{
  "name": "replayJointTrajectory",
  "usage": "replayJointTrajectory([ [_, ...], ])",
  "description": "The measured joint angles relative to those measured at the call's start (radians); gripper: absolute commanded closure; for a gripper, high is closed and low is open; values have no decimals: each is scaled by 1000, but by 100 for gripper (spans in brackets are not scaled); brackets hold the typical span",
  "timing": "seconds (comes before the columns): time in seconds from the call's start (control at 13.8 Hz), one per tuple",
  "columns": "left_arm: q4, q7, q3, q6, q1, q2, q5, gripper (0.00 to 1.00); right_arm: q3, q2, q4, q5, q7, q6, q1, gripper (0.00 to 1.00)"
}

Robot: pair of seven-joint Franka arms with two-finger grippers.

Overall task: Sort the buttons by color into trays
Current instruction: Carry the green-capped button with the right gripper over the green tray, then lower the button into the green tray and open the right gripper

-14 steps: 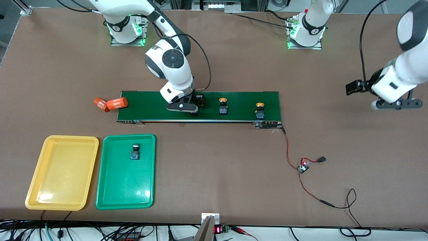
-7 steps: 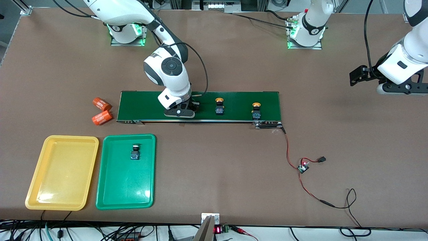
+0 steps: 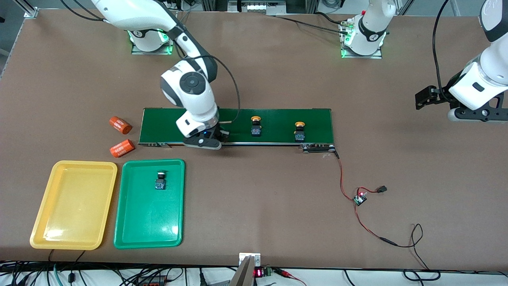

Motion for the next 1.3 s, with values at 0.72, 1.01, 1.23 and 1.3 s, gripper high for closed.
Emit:
replayJointTrajectory([
  [0.72,3,0,0,0,0,0,0,0,-75,46,123,237,-919,-82,-400,99],
  [1.01,3,0,0,0,0,0,0,0,-88,146,215,237,-1009,-74,-435,98],
  [1.23,3,0,1,0,0,0,0,0,-87,190,254,237,-1009,-38,-425,98],
  [1.3,3,0,1,0,0,0,0,0,-87,202,259,237,-1009,-19,-420,98],
])
